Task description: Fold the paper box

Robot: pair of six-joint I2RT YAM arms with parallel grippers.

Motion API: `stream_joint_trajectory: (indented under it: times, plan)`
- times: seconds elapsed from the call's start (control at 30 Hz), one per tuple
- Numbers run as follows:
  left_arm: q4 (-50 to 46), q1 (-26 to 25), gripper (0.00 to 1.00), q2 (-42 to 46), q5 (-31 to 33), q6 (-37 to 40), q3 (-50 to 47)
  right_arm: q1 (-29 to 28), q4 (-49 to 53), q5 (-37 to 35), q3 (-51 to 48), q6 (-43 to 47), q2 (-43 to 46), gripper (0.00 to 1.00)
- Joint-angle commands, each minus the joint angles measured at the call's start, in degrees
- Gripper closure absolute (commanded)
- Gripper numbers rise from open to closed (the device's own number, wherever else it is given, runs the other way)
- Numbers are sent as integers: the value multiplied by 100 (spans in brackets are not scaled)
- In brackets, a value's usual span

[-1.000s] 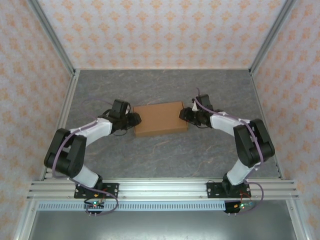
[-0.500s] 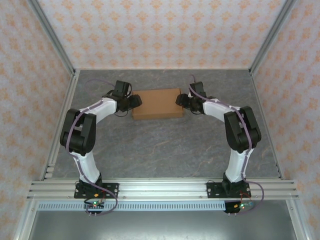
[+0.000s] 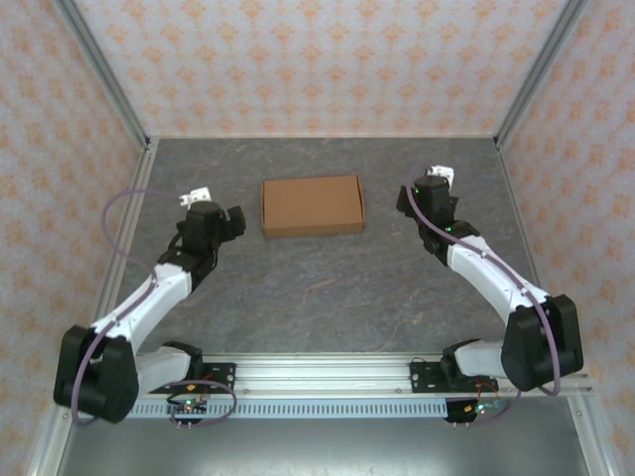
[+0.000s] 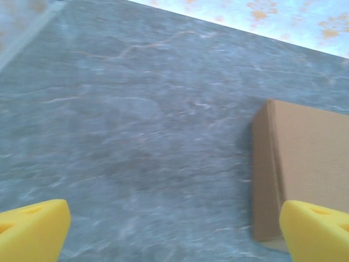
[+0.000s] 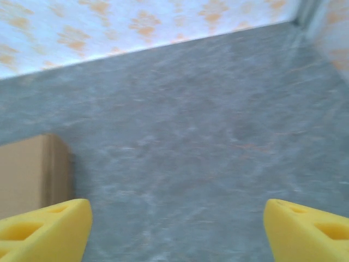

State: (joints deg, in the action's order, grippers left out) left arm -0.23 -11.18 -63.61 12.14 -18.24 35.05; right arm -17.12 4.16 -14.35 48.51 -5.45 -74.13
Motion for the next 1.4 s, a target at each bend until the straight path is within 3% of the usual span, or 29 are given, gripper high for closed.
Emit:
stream_joint_trajectory:
  times: [0.0, 0.07, 0.2, 0.27, 0.43, 0.77, 0.93, 1.0, 1.37]
  plan:
    - [472, 112, 0, 572, 1204, 269, -532, 125, -430, -1275, -589, 453, 122, 11]
    - [496, 191, 0, 868, 1434, 317, -757, 227, -1173, -1563, -1105, 603, 228, 2]
    - [1667, 230, 0, 1048, 1138, 1487, -1464, 365, -3077, -1268, -2117, 1110, 39, 1]
    - [2041, 332, 0, 831, 879, 1780, -1613, 384, -3461, -1137, -2246, 1141, -233, 1]
    - [2653, 565, 0, 218, 303, 1677, -1757, 447, -4205, -742, -2451, 1458, -527, 1]
    - [3357, 806, 0, -1007, -199, 1839, -1250, 711, -4308, 197, -2592, 1610, -390, 1]
    - [3763, 973, 0, -1832, -700, 1749, -928, 1250, -4788, 992, -2575, 1100, -994, 1]
    - [4141, 961, 0, -2185, -973, 1905, -969, 1290, -5451, 1057, -2729, 1111, -1333, 1]
    - [4075, 978, 0, -2173, -1102, 1913, -965, 1374, -4953, 908, -2498, 900, -1299, 1]
